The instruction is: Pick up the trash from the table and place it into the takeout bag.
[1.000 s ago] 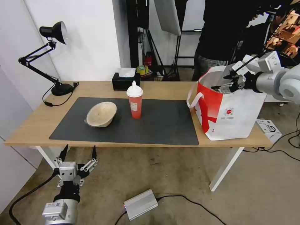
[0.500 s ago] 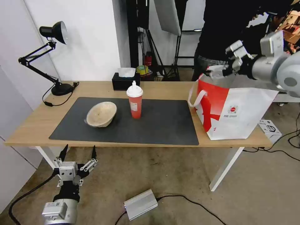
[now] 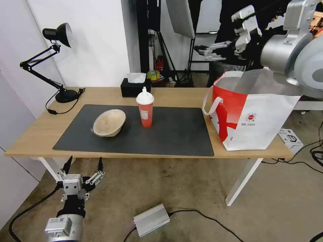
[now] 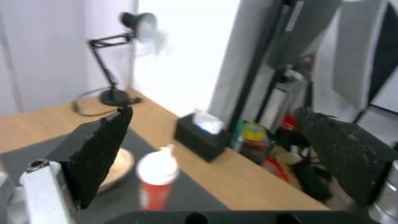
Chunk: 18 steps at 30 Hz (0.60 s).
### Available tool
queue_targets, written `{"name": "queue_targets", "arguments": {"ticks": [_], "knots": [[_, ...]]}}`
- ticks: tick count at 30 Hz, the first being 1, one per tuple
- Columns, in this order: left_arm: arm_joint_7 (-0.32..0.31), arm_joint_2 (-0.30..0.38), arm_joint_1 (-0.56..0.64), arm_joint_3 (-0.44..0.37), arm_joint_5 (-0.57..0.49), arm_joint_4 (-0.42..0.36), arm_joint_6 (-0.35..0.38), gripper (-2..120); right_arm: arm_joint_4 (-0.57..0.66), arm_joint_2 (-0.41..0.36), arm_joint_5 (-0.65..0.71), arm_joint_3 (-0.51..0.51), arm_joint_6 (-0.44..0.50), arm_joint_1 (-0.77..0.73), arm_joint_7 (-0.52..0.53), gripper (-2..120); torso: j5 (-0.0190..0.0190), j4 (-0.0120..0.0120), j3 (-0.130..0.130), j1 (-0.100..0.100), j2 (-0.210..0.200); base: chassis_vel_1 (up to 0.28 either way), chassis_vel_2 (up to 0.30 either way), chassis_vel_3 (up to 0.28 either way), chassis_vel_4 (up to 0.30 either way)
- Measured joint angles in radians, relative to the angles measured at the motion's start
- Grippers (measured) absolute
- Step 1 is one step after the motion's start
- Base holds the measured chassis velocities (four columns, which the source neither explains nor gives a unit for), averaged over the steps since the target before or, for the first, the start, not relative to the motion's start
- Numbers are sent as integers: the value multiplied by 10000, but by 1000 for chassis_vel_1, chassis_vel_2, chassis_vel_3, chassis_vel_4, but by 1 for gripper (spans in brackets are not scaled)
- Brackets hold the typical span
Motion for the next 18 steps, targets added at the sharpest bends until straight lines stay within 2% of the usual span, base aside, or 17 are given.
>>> {"name": "queue_targets", "arguments": {"ticks": [6,12,18], "knots": [[0,-65,-11,-19,50,48,1,98,1466,-188,-40,230,835,-1927,1396,100,4,-2,0,0,0,0,0,0,0],[0,-146,-52,-14,114,148,0,98,2028,-609,-921,316,1665,-3323,1635,100,3,-3,0,0,0,0,0,0,0],[0,-176,-53,-23,156,268,-61,98,2308,-825,-2412,1210,2223,-5482,1733,100,5,-1,0,0,0,0,0,0,0]]}}
